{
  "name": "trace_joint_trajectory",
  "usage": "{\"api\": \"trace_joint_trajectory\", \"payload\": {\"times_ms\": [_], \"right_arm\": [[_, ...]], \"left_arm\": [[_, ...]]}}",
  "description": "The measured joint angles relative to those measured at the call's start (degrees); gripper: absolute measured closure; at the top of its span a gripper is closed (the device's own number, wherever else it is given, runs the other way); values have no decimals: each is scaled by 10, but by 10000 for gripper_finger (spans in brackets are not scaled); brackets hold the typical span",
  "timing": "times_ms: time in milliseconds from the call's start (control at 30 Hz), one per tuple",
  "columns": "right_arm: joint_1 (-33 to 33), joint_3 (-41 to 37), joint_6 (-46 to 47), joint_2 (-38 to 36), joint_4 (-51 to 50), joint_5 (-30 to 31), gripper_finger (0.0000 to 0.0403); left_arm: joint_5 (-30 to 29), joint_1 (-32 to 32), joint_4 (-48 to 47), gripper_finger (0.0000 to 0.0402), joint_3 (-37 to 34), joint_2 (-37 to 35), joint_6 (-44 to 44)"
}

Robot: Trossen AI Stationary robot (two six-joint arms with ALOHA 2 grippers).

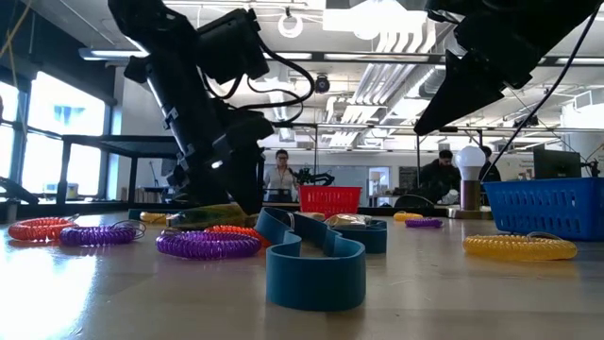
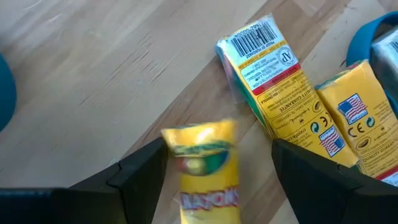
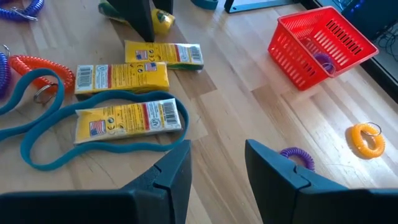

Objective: Pick & Place Office Desk Supplies
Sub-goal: Put the crayon box into the black bin

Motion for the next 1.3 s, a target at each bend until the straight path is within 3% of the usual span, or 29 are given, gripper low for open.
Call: {"api": "trace_joint_trajectory", "payload": {"times_ms": [933, 1300], "right_arm": [[0, 0, 0, 0, 0, 0, 266], [0, 0, 0, 0, 0, 0, 266]], "left_arm": [[3, 0, -9, 209, 0, 0, 3], [11, -1, 0, 286, 0, 0, 5]]}}
